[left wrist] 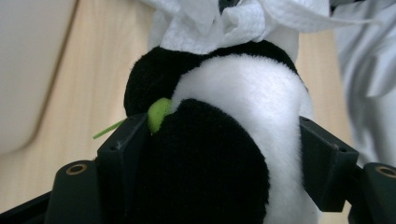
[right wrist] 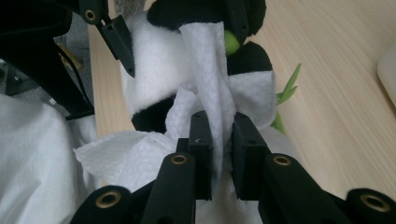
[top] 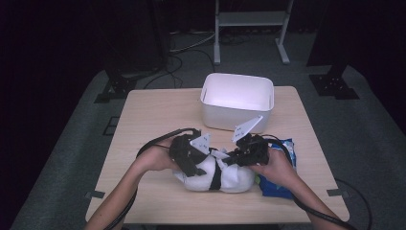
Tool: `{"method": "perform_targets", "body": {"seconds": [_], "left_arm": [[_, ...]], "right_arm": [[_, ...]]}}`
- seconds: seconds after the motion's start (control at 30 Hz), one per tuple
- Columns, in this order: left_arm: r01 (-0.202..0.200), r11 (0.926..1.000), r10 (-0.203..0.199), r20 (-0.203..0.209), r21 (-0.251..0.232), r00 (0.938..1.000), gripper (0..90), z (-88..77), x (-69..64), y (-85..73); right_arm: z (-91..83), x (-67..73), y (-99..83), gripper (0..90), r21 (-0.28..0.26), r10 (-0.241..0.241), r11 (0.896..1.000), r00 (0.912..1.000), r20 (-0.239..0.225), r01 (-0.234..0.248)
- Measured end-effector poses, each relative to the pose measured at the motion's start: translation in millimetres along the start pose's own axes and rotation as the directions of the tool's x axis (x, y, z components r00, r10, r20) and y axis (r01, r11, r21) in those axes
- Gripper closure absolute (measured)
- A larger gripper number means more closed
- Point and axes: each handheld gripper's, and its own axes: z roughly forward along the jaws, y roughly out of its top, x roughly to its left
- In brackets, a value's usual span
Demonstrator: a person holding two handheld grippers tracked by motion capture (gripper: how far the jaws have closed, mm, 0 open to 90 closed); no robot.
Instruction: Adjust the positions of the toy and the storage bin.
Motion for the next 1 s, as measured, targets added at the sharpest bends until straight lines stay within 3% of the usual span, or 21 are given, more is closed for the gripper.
{"method": "perform_targets", "body": {"seconds": [0.13, 0.23, 0.37, 0.5, 0.7, 0.83, 0.87, 0.9, 1.0], "left_arm": [[0.020, 0.9994, -0.019, 0.027, -0.029, 0.9994, 23.8, 0.3, 1.5, -4.1], [0.051, 0.9973, -0.049, 0.046, -0.052, 0.9977, 20.3, -0.1, 1.6, -9.9], [0.114, 0.9885, -0.105, 0.089, -0.100, 0.9905, 15.4, -0.1, 2.5, -14.6], [0.155, 0.9801, -0.140, 0.123, -0.123, 0.9824, 14.0, -4.6, 2.9, -15.5], [0.177, 0.9678, -0.164, 0.088, -0.179, 0.9826, 13.0, -21.8, 6.2, -22.8], [0.199, 0.9648, -0.194, 0.049, -0.171, 0.9798, 10.1, -25.9, 7.7, -29.3], [0.209, 0.9640, -0.204, 0.050, -0.164, 0.9778, 10.2, -25.0, 8.3, -31.3], [0.239, 0.9555, -0.228, 0.078, -0.174, 0.9705, 10.4, -22.6, 8.9, -35.2], [0.269, 0.9426, -0.247, 0.131, -0.197, 0.9602, 13.2, -14.1, 7.6, -43.9]], "right_arm": [[1.1, -3.2, 7.1, 79.2, -0.021, -0.011, 1.000, 0.9999, 0.010, 0.011], [2.2, -5.1, 9.9, 79.1, 0.000, -0.020, 1.000, 0.9993, 0.032, 0.020], [4.7, -9.8, 1.2, 79.2, 0.005, 0.025, 1.000, 0.9997, 0.005, -0.025], [5.8, -5.5, -0.7, 79.2, 0.018, 0.019, 1.000, 0.9998, -0.006, -0.018], [5.2, -2.5, -6.1, 79.3, 0.015, 0.020, 1.000, 0.9997, -0.017, -0.019], [4.3, -1.8, -11.0, 79.4, 0.014, 0.021, 1.000, 0.9991, -0.035, -0.021], [3.6, -0.8, -11.8, 79.4, 0.014, 0.025, 1.000, 0.9990, -0.037, -0.024], [2.8, -0.7, -12.5, 79.4, 0.018, 0.021, 1.000, 0.9991, -0.036, -0.020], [2.1, -0.1, -12.3, 79.4, 0.022, 0.017, 1.000, 0.9993, -0.033, -0.017]]}}
